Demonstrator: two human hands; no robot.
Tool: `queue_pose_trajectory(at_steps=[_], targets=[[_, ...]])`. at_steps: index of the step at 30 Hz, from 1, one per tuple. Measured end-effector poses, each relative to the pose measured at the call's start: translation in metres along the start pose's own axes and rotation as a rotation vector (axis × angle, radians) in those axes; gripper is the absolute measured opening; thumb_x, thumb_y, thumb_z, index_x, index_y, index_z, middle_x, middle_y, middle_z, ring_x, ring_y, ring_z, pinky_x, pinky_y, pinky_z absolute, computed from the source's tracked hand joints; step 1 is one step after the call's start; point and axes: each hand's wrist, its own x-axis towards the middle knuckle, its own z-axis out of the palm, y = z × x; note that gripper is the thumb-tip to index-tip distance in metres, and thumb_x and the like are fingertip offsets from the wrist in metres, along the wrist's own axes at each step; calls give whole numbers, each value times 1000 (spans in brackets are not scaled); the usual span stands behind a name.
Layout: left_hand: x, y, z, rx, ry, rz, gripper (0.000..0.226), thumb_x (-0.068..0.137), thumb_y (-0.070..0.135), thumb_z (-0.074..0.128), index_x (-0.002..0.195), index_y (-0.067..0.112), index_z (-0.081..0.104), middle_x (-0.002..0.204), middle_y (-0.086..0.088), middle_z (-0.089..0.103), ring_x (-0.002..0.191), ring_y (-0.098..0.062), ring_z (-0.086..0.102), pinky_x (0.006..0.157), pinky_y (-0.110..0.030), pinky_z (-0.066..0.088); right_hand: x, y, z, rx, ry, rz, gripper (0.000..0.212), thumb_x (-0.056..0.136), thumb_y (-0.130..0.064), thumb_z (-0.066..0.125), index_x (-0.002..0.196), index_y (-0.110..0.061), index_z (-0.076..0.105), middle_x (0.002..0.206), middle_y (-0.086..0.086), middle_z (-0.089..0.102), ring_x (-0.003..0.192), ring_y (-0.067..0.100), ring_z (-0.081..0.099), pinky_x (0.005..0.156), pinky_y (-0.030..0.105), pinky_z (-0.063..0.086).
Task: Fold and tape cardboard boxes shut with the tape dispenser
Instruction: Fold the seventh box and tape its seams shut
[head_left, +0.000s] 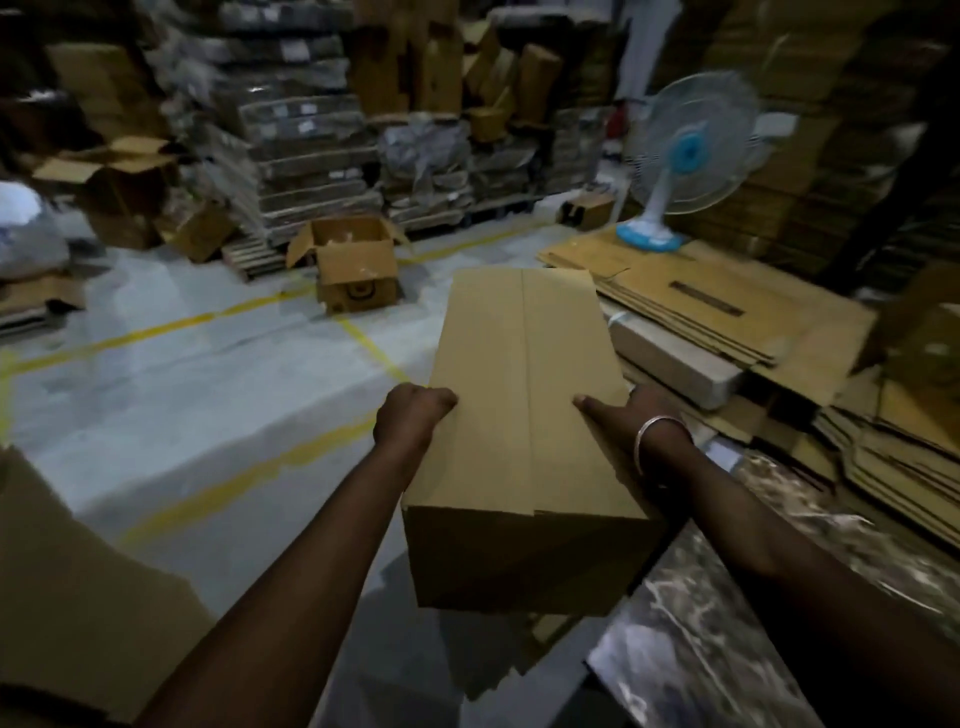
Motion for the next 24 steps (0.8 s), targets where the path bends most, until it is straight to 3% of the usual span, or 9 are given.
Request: queue_pose_trajectory(at_steps=[4, 7, 10, 15, 20, 24], targets=[[-32, 25, 83, -7, -153, 57, 50, 52, 46, 74, 90, 14, 73, 92, -7, 73, 89, -29, 69, 82, -43, 58, -9, 76, -73, 91, 75, 54, 89, 56, -83, 68, 119, -20, 69, 111, 7, 72, 95, 32, 67, 83, 45, 58], [-66, 36, 152, -18, -263, 51, 53, 48, 43, 82, 91, 15, 71, 106, -13, 73, 103, -33, 69, 90, -48, 58, -21, 138, -129, 78, 134, 118, 68, 69, -73, 73, 108, -16, 73, 105, 12, 73, 92, 35, 67, 83, 44, 57], [-128, 54, 216, 8, -347, 73, 27, 61, 33, 80, 75, 17, 63, 88, -13, 72, 81, -28, 69, 79, -39, 59, -36, 207, -180, 100, 202, 212, 65, 72, -67, 76, 106, -12, 71, 107, 14, 71, 93, 36, 66, 81, 40, 56], [-182, 38, 331, 92, -460, 108, 56, 42, 52, 77, 85, 17, 71, 83, -4, 74, 79, -30, 71, 80, -48, 60, -74, 310, -253, 75, 270, 309, 57, 79, -65, 72, 102, -13, 65, 95, 10, 64, 89, 33, 60, 74, 34, 48], [-256, 36, 396, 130, -589, 119, 54, 43, 47, 80, 86, 17, 71, 80, -4, 76, 78, -30, 73, 80, -51, 60, -114, 394, -289, 154, 344, 411, 73, 67, -76, 70, 112, -18, 70, 103, 3, 74, 91, 28, 68, 83, 39, 57], [-301, 37, 425, 207, -639, 173, 45, 51, 45, 78, 86, 18, 73, 80, -2, 76, 77, -28, 72, 81, -48, 59, -141, 438, -302, 114, 387, 475, 87, 57, -86, 58, 118, -23, 64, 104, 2, 72, 90, 26, 67, 79, 41, 59]])
